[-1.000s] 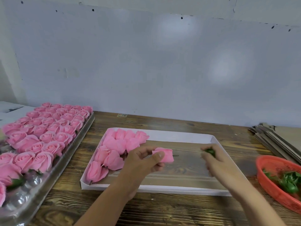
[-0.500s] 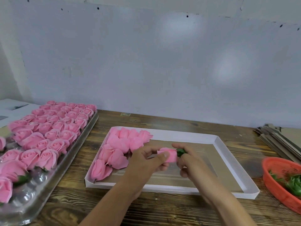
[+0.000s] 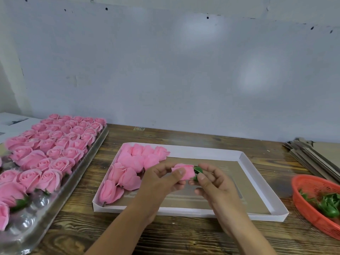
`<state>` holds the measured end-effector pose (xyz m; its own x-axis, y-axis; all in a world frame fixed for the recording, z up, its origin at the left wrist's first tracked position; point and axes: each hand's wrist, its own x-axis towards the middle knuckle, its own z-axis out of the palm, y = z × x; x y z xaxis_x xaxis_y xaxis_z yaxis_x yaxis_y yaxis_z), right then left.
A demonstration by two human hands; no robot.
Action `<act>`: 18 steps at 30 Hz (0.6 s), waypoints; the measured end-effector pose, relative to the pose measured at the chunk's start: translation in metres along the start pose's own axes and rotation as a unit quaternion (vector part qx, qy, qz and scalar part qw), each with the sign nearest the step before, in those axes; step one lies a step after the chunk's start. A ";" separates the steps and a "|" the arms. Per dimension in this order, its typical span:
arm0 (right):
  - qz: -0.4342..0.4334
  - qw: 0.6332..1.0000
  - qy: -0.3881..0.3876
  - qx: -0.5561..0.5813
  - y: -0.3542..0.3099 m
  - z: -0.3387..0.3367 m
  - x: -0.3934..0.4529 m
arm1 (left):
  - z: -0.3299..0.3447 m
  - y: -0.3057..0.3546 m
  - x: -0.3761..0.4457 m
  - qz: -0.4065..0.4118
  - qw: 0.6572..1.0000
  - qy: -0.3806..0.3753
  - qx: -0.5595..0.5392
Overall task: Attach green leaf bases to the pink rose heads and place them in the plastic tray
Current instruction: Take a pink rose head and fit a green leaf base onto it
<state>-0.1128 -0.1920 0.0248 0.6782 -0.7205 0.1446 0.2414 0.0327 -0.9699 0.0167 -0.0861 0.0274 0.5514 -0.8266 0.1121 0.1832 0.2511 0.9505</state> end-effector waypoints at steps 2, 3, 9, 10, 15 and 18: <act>-0.015 1.000 0.006 -0.023 0.001 0.001 0.000 | 0.000 -0.001 0.000 -0.002 1.000 -0.001 -0.002; -0.023 0.999 0.007 -0.034 0.001 0.001 0.000 | 0.000 -0.001 0.000 -0.004 1.000 -0.003 0.001; -0.058 0.998 0.010 -0.032 0.003 -0.002 0.000 | 0.002 0.001 -0.002 -0.003 0.999 -0.016 0.029; -0.058 0.998 0.008 -0.032 0.003 -0.003 0.001 | 0.002 0.001 -0.003 -0.003 0.999 -0.015 0.030; -0.065 0.997 0.007 -0.046 0.007 -0.005 0.002 | 0.001 0.001 -0.002 -0.009 1.000 0.002 0.005; -0.064 0.997 0.019 -0.039 0.009 -0.006 0.003 | 0.001 0.001 -0.003 -0.006 1.000 0.000 0.005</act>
<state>-0.1126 -0.1975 0.0151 0.6189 -0.7408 0.2613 0.2683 -0.1133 -0.9566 0.0147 -0.0840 0.0283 0.5486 -0.8300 0.1009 0.1809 0.2356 0.9549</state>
